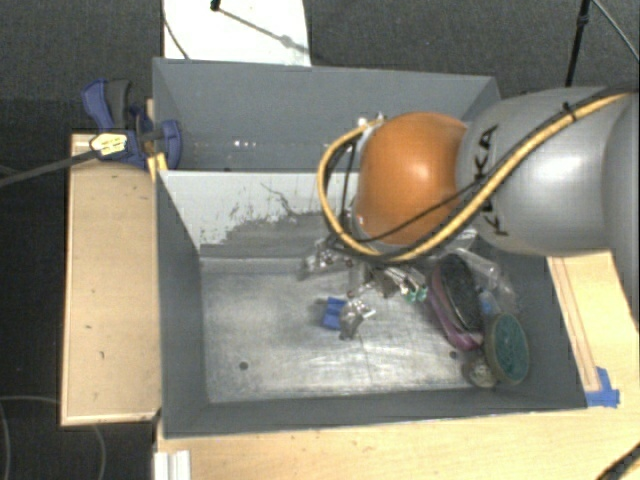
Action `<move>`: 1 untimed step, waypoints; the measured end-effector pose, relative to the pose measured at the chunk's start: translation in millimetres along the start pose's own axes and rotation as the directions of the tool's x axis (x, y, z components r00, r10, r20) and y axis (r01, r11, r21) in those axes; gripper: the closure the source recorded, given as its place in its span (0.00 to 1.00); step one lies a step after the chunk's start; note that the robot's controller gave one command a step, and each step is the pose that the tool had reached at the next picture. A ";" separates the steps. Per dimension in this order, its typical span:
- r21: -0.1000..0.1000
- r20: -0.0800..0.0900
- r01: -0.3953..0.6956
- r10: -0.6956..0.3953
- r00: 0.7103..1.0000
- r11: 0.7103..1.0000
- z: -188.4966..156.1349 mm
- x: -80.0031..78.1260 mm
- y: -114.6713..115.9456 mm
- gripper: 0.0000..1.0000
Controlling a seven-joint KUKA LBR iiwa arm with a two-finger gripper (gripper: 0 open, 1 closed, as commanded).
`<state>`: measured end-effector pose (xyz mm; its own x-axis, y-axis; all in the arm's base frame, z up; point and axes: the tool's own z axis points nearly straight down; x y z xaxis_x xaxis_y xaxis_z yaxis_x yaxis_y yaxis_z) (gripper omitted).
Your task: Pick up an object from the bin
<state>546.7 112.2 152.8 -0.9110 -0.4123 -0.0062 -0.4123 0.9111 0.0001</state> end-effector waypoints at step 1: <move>0.000 0.000 0.293 -0.293 0.956 0.956 80.7 36.6 -47.3 0.00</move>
Offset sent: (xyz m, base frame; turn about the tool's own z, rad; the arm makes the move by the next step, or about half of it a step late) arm -0.0151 -0.0586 -0.0828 -0.2995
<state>533.3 54.3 71.9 -0.7505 -0.6608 -0.0063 -0.6608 0.7505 -0.0015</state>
